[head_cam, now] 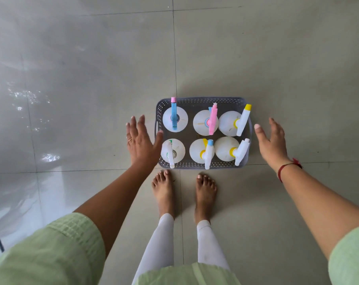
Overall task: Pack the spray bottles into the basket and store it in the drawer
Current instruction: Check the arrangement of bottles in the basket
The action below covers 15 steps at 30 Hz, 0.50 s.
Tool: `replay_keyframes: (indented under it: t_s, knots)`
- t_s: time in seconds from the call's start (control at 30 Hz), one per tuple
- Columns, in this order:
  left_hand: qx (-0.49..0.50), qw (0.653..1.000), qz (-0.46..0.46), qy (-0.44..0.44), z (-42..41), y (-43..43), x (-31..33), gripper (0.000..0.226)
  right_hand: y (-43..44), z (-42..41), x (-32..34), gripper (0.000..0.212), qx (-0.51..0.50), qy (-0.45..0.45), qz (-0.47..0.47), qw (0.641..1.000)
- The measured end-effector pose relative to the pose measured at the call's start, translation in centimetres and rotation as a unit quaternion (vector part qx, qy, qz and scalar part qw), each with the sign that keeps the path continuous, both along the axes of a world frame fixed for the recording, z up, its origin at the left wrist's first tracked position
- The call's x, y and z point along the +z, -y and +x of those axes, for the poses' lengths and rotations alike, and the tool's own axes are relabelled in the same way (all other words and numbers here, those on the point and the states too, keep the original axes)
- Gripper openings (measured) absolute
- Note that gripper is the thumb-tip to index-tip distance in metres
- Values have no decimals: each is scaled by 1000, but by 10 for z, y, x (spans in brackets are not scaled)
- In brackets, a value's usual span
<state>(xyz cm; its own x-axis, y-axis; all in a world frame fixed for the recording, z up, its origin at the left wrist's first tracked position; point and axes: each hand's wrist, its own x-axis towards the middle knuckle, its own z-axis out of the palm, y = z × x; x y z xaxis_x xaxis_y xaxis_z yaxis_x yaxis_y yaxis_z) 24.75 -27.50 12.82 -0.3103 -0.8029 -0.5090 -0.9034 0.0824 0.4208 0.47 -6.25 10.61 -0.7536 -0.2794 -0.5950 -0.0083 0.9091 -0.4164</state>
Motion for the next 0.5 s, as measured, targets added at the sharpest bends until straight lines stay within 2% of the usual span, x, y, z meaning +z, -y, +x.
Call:
replay_keyframes:
  t_s: [0.1,0.2,0.4,0.5]
  knots:
    - [53,995,83,13,4,14,-21,58,-7,-8,-15,65,-25,46,27,998]
    - [44,983,168,58,5,21,-46,58,-9,-14,-32,60,-35,86,54,994]
    - [85,970,217,71,0,24,-96,59,-6,-19,-68,41,14,154,109,982]
    - [95,965,228,86,-9,32,-111,49,-6,-22,-87,23,24,176,114,978]
